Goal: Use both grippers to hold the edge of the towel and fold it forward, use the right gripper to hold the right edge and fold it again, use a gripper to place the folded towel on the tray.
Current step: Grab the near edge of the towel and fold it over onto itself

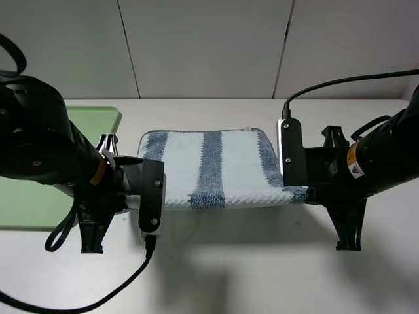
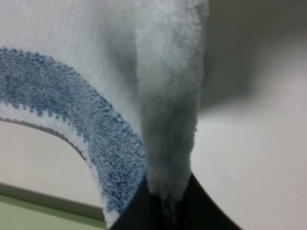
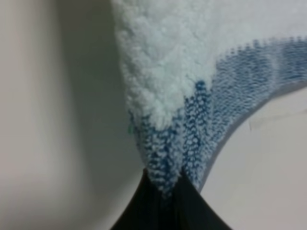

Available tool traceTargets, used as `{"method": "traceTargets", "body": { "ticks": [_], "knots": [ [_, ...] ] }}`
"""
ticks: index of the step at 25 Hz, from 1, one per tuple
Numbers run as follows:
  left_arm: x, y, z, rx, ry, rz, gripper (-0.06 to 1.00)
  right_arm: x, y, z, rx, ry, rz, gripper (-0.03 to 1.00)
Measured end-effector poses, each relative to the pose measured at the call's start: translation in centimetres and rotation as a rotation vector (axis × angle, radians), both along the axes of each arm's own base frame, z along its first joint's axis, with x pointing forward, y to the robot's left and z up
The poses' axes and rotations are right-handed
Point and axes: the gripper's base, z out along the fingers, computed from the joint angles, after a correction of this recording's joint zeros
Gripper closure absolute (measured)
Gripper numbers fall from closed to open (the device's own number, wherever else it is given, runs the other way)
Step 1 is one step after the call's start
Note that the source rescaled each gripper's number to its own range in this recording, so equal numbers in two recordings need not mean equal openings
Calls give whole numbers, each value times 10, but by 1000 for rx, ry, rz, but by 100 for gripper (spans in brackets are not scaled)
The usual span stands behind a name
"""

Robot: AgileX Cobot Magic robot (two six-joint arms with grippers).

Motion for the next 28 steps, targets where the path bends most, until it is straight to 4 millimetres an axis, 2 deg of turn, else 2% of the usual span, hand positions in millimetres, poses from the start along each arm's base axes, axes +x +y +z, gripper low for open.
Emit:
{"method": "traceTargets", "body": {
  "ticks": [7,11,19,28],
  "knots": [
    [-22,-17,2,20,4,-106,94,-12,-11,13,-24,37,-43,97],
    [-28,-21,1,17,7,-84,94,-19,-14,17,-15,68,-72,97],
    [-28,-18,9,66,15,14,94,-27,-13,20,45,135,-110,97],
    [-21,-26,25,69,-6,42,94,-28,-14,19,24,141,-93,97]
  ]
}}
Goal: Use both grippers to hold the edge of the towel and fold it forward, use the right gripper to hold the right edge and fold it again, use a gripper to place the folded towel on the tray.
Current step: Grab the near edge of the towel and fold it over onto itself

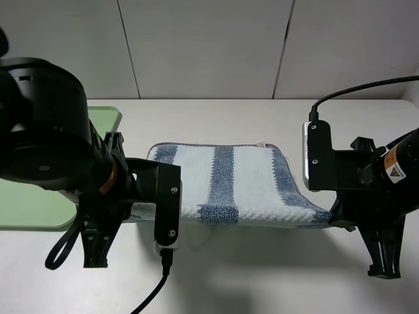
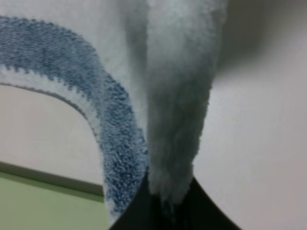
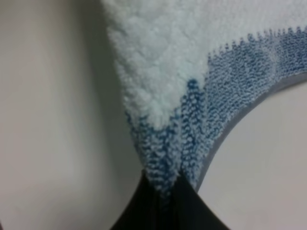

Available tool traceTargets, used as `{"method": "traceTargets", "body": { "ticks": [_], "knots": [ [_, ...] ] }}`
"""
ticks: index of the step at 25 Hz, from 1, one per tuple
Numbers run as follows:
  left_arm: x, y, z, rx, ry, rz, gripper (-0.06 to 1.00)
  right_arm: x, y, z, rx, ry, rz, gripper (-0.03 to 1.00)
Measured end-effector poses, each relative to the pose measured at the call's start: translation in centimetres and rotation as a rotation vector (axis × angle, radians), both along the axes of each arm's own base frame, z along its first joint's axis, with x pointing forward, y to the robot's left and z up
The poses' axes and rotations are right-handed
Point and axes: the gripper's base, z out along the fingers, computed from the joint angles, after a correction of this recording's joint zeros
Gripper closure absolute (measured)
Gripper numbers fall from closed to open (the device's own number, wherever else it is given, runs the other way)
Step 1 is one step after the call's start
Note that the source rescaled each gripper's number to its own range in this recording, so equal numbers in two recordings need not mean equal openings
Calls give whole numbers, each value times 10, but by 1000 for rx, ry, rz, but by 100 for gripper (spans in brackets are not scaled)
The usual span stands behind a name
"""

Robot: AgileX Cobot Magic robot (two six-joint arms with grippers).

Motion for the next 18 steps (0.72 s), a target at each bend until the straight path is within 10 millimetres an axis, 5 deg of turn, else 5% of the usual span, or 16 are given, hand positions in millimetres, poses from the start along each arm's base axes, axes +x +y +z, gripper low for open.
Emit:
{"method": "traceTargets", "body": {
  "ticks": [7,18],
  "knots": [
    [2,-1,3,4,-12,-3,94,2,0,2,-8,-15,16,97],
    [11,7,6,56,-56,-10,94,21,13,34,33,-111,23,97]
  ]
}}
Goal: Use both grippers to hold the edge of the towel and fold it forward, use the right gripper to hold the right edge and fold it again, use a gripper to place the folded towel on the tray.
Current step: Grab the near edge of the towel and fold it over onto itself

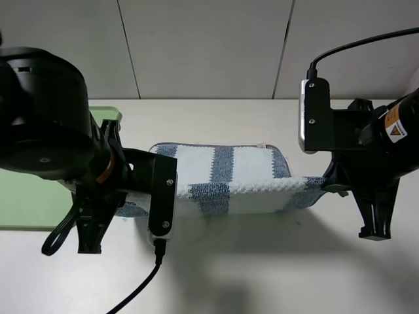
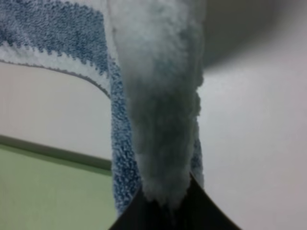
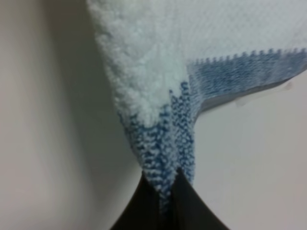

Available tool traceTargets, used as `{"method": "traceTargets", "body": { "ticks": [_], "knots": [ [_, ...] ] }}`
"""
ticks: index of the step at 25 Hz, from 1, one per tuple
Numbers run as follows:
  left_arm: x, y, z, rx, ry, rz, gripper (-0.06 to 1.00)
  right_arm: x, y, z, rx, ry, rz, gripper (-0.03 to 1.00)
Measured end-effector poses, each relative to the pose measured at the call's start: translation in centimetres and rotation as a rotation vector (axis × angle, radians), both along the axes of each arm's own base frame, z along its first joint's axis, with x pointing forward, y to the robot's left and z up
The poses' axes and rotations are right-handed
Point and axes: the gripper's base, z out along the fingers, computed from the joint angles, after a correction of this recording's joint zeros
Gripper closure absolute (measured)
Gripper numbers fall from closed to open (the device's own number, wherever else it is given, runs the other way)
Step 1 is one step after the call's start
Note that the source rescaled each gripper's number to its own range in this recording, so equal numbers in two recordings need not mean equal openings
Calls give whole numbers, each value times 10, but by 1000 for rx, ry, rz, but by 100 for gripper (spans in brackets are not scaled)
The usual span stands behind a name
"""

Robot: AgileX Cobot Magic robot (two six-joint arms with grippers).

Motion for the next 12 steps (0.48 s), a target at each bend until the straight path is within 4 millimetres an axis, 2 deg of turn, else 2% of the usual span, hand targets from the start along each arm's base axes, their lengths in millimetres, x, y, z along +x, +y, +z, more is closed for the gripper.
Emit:
{"method": "traceTargets", "body": {
  "ticks": [12],
  "knots": [
    [30,25,0,-35,-14,110,94,39,30,-10,-45,10,32,97]
  ]
}}
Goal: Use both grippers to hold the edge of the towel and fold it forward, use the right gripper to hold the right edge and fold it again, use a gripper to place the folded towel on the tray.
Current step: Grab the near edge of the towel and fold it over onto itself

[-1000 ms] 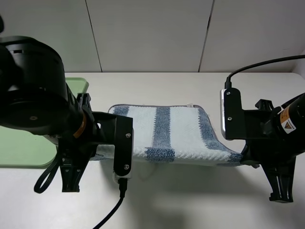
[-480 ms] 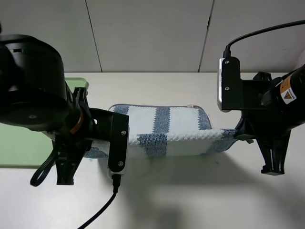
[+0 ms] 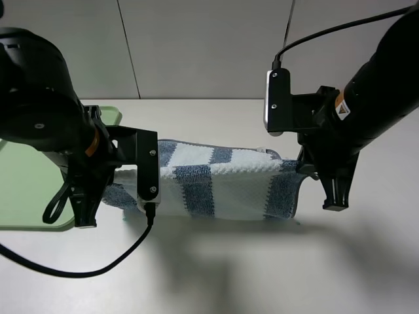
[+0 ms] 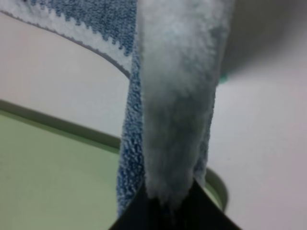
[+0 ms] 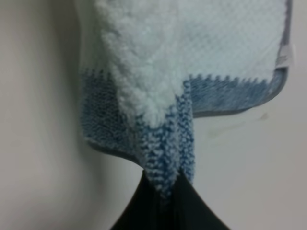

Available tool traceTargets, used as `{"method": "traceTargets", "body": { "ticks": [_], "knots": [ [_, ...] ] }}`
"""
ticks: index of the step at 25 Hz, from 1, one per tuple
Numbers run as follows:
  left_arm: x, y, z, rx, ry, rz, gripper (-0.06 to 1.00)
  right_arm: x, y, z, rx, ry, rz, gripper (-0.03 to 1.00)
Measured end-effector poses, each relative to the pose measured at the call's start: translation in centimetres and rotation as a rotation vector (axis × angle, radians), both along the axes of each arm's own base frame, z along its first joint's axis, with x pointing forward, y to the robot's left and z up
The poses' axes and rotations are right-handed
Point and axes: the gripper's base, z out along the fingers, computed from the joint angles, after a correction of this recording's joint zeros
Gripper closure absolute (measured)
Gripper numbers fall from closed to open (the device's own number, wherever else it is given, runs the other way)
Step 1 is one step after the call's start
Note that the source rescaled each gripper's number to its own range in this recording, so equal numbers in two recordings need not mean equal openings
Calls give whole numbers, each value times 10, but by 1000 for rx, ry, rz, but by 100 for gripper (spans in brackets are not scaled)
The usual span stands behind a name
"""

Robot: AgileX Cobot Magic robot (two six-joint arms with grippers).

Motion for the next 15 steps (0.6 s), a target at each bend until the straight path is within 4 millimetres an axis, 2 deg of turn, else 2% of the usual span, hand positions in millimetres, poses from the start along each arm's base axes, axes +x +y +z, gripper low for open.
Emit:
{"method": "traceTargets", "body": {
  "ticks": [5,10,15],
  "knots": [
    [14,10,0,-35,-17,20,94,18,7,-10,-17,8,0,97],
    [30,13,-6,-67,-29,18,94,37,-1,-14,19,-14,-53,97],
    [52,7,-7,-81,-43,19,94,46,-11,-14,38,-31,-73,97]
  ]
}}
